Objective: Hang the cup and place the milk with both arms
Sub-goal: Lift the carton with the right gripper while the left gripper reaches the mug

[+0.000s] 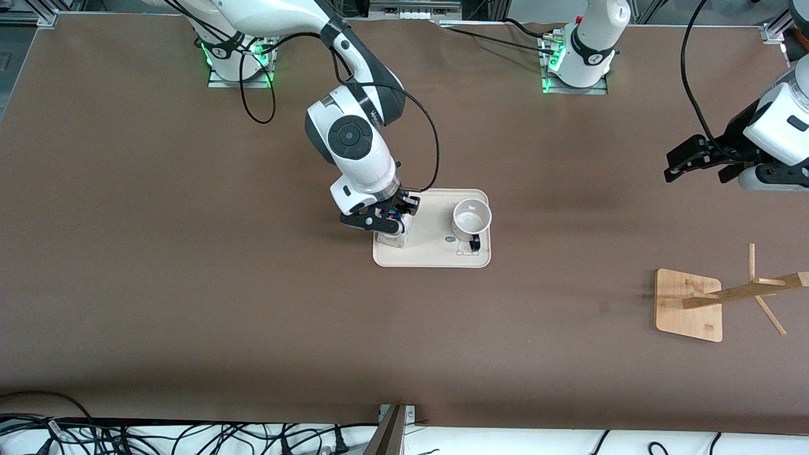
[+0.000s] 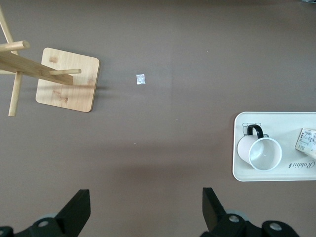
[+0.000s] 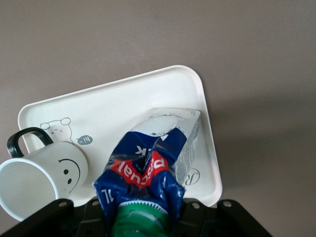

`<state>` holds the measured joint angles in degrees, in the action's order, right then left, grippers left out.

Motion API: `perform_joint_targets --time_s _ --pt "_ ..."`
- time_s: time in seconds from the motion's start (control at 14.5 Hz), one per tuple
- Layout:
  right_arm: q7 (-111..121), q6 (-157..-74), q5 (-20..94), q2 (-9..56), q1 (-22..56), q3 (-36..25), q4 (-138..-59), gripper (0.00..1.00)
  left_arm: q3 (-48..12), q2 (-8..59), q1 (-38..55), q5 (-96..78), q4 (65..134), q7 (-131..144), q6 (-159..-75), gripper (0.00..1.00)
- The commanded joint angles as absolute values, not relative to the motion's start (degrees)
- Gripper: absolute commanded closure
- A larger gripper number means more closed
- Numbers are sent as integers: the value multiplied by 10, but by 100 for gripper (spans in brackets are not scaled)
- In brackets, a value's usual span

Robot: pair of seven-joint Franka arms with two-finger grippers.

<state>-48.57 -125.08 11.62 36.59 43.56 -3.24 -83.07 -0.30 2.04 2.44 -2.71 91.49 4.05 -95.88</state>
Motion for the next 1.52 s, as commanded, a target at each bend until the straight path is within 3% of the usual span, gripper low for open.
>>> perform_joint_targets --time_s 0.0,0.28,0.48,0.76,0.97,1.24,1.45 --pt "-485 -1245 108 352 444 -37 -814 74 -3 11 29 -30 918 34 -963 0" --pt "-482 -1203 107 297 438 -48 -812 74 -3 12 29 -39 917 33 -969 0" --pt "-467 -1142 110 263 434 -90 -803 74 -3 28 43 -61 918 33 -988 0" --pt "-333 -970 117 252 369 -118 -725 74 -2 47 45 -53 922 34 -991 0" --pt "-228 -886 117 252 296 -117 -685 74 0 74 45 -54 927 27 -968 0" --pt "-158 -860 110 252 246 -122 -684 74 -8 119 62 -83 924 36 -968 0" --pt "-110 -860 108 253 243 -159 -694 74 -49 143 85 -148 932 132 -1026 0"
